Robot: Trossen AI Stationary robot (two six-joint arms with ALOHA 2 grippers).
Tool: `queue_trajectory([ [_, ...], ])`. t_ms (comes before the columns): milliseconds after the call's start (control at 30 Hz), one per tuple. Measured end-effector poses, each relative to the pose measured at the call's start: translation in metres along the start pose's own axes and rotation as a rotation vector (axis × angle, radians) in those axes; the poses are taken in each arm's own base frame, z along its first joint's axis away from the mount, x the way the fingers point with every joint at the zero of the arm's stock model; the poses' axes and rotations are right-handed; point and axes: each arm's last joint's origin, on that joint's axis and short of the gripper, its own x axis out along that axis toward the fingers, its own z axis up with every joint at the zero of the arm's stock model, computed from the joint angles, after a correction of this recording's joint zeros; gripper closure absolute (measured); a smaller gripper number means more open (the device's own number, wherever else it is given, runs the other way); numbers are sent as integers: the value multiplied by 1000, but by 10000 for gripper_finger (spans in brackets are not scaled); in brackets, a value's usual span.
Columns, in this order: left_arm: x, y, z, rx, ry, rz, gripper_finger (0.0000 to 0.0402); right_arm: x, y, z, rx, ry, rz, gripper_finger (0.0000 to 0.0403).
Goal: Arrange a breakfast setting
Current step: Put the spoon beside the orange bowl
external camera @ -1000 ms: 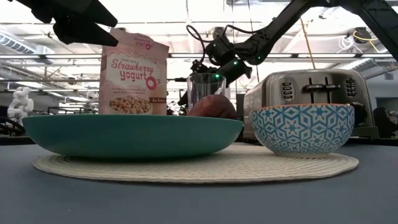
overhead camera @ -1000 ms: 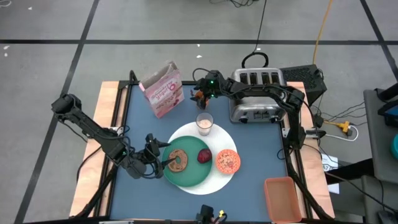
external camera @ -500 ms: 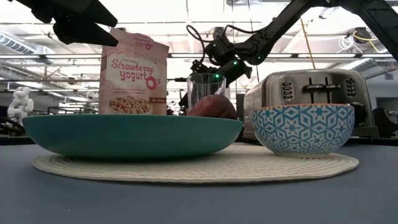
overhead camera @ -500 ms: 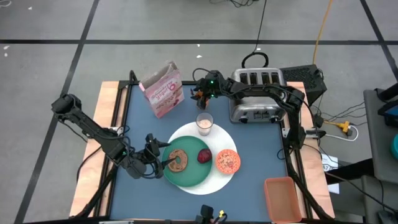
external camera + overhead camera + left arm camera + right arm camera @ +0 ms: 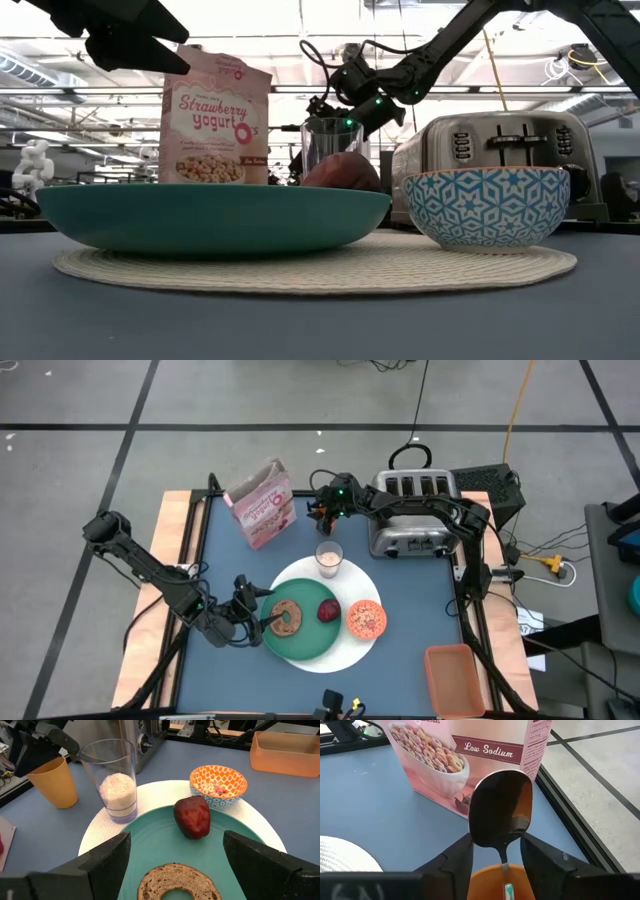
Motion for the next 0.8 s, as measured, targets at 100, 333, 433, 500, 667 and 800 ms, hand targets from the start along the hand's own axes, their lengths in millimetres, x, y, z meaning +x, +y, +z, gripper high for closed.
queue_trajectory([
  [100, 0, 0, 0, 0, 0, 0, 80, 0, 0, 0, 0, 0, 0, 258],
  [333, 0, 0, 0, 0, 0, 0, 80, 0, 0, 1, -4, -10, -1, 278],
  [433, 0, 0, 0, 0, 0, 0, 80, 0, 0, 1, -3, -10, -1, 284],
  [500, 0, 0, 0, 0, 0, 0, 80, 0, 0, 1, -4, -10, -1, 288],
  [667, 0, 0, 0, 0, 0, 0, 80, 0, 0, 1, -5, -10, -1, 298],
  [800, 0, 0, 0, 0, 0, 0, 80, 0, 0, 1, -6, -10, -1, 308],
])
